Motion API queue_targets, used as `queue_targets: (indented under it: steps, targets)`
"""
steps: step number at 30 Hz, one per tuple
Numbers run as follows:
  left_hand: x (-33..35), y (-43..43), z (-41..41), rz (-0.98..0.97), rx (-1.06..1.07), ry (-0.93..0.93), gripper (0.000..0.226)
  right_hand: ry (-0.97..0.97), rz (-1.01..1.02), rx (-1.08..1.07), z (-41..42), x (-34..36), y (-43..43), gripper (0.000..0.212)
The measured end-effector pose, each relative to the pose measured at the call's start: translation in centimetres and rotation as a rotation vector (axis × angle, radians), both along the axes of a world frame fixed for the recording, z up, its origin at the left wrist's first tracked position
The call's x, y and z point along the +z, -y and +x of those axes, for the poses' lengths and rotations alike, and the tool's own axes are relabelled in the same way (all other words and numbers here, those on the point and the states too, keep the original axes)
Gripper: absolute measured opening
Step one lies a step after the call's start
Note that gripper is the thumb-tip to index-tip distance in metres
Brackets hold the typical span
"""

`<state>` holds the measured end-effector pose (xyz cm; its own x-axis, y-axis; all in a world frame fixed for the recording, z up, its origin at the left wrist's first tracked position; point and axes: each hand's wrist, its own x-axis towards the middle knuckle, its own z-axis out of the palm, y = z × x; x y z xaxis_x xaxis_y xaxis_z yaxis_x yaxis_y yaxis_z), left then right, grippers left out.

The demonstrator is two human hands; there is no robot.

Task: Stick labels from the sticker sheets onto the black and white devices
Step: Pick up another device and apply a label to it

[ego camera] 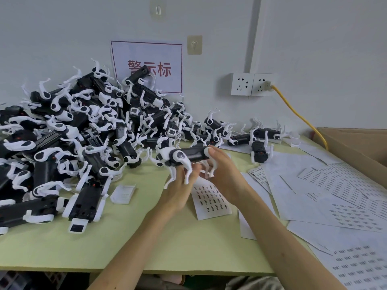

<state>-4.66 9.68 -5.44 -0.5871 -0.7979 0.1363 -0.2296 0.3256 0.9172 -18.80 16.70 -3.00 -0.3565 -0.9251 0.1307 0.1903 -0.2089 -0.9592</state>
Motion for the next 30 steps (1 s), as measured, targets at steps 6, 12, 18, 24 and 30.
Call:
queue_targets:
  steps: [6,12,18,24,30]
  targets:
    - [0.0,0.4,-0.5,-0.104,-0.082,-0.067,0.015,0.27,-0.113,-0.043,-1.3,0.4,-1.1,0.035]
    - [2.0,1.0,0.2,0.547,-0.21,-0.556,0.039,0.212,-0.074,-0.084,-1.9,0.9,-1.2,0.065]
    - [1.9,0.1,0.1,0.488,-0.428,-0.324,0.049,0.004,-0.004,-0.106,-1.1,0.8,-1.0,0.063]
    - [1.7,0.5,0.7,0.471,-0.496,-0.349,0.033,-0.04,0.026,-0.092,-1.3,0.5,-0.8,0.061]
    - [1.5,1.1,0.4,0.641,-0.4,-0.493,0.025,0.132,-0.001,-0.332,-1.7,0.7,-0.4,0.026]
